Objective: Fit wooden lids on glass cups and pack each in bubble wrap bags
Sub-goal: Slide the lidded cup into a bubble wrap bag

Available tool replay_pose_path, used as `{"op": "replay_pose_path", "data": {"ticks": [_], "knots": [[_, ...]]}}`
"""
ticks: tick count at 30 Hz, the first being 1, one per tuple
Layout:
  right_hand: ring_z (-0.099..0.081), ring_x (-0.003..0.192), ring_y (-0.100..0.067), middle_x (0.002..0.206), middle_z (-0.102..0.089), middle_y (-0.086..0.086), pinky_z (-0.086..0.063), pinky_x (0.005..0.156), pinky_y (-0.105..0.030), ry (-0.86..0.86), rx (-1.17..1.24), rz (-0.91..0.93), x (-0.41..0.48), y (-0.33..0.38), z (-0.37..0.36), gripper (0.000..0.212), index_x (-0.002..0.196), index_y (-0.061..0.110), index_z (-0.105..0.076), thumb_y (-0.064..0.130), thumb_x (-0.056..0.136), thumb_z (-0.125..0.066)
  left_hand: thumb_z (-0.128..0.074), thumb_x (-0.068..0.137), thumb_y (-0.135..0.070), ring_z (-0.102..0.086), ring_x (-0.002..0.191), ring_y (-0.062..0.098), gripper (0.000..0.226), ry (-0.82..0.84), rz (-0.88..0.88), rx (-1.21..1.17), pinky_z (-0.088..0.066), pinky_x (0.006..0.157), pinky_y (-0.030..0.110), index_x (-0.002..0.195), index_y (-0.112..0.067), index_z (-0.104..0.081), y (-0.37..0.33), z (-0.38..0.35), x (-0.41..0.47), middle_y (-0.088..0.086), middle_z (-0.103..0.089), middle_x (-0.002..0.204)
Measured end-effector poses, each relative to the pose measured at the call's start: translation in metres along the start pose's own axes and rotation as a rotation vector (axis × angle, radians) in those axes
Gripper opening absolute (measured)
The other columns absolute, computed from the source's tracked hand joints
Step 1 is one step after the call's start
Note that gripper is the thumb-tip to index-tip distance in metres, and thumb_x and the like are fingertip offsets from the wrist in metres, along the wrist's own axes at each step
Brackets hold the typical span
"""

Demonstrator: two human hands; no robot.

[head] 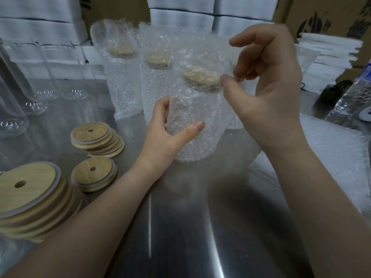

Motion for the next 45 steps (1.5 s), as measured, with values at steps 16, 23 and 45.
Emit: {"op": "replay_pose_path", "data": {"ticks": [16,23,45], "knots": [[-0.056,0.09,0.005,0.101,-0.064,0.006,-0.045,0.081,-0.015,0.037,0.181,-0.533,-0.004,-0.016,-0.006,0.042,0.105,0.031,-0.065,0.009,0.075,-0.045,-0.062,0.082,-0.043,-0.062,0.112,0.005,0.032,0.019,0.022,-0.144,-0.047,0.098,0.028,0.113,-0.036,-0.056,0.002,0.002,0.0,-0.018,-0.067,0.108],[-0.061,0.102,-0.009,0.106,-0.066,0.007,-0.049,0.083,-0.036,-0.005,0.056,-0.445,-0.012,-0.019,-0.01,0.015,0.089,0.022,-0.061,0.008,0.083,-0.063,-0.062,0.085,-0.039,-0.057,0.124,0.023,0.042,-0.081,-0.032,-0.209,-0.043,0.108,0.048,0.122,-0.019,-0.056,-0.014,0.0,0.006,0.003,-0.063,0.126],[-0.049,0.111,-0.011,0.114,-0.054,-0.003,-0.035,0.094,-0.016,0.075,-0.103,-0.366,-0.012,-0.021,-0.011,0.017,0.103,0.018,-0.062,0.021,0.087,-0.058,-0.068,0.088,-0.005,-0.052,0.06,0.004,0.017,-0.232,-0.111,-0.061,-0.043,0.063,0.019,0.072,-0.013,-0.066,-0.061,0.01,0.052,-0.009,-0.059,0.062]]}}
Point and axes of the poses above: each hand's wrist, its own x-axis towards the middle knuckle, its own z-axis out of the back of the hand, y = z × x, the point moved 1 cm from there along x, towards the middle knuckle
